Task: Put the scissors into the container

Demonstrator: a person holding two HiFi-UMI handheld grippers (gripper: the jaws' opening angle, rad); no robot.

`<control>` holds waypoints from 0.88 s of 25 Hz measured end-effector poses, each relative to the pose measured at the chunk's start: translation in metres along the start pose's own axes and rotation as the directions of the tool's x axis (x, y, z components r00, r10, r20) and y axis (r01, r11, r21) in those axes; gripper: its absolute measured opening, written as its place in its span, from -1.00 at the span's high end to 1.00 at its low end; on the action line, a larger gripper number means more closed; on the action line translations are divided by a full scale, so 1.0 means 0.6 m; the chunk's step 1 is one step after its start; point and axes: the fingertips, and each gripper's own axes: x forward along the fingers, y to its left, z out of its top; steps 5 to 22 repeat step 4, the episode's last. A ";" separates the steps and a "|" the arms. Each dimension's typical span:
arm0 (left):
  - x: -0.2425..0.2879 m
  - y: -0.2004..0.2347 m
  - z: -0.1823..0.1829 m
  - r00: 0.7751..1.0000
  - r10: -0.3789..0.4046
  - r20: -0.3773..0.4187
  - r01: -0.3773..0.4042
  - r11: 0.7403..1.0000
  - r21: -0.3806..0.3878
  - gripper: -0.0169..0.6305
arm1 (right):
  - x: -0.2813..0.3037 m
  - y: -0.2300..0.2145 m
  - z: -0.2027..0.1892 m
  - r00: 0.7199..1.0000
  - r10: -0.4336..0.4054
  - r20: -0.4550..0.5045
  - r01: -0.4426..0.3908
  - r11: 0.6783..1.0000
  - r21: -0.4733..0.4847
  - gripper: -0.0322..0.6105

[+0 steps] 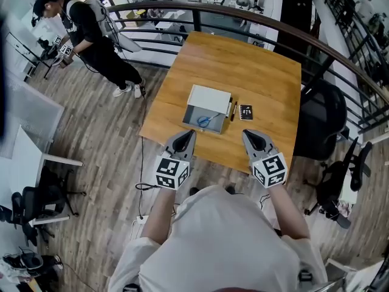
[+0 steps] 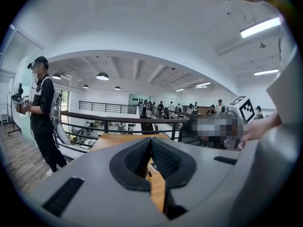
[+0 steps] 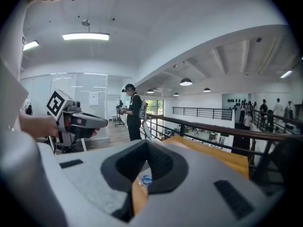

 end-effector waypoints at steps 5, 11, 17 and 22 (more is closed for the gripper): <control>-0.005 0.008 0.002 1.000 0.002 0.004 -0.002 1.000 -0.001 0.97 | 0.002 0.003 0.003 1.000 -0.005 -0.001 0.005 1.000 -0.001 0.89; -0.005 0.008 0.002 1.000 0.002 0.004 -0.002 1.000 -0.001 0.97 | 0.002 0.003 0.003 1.000 -0.005 -0.001 0.005 1.000 -0.001 0.89; -0.005 0.008 0.002 1.000 0.002 0.004 -0.002 1.000 -0.001 0.97 | 0.002 0.003 0.003 1.000 -0.005 -0.001 0.005 1.000 -0.001 0.89; -0.005 0.008 0.002 1.000 0.002 0.004 -0.002 1.000 -0.001 0.97 | 0.002 0.003 0.003 1.000 -0.005 -0.001 0.005 1.000 -0.001 0.89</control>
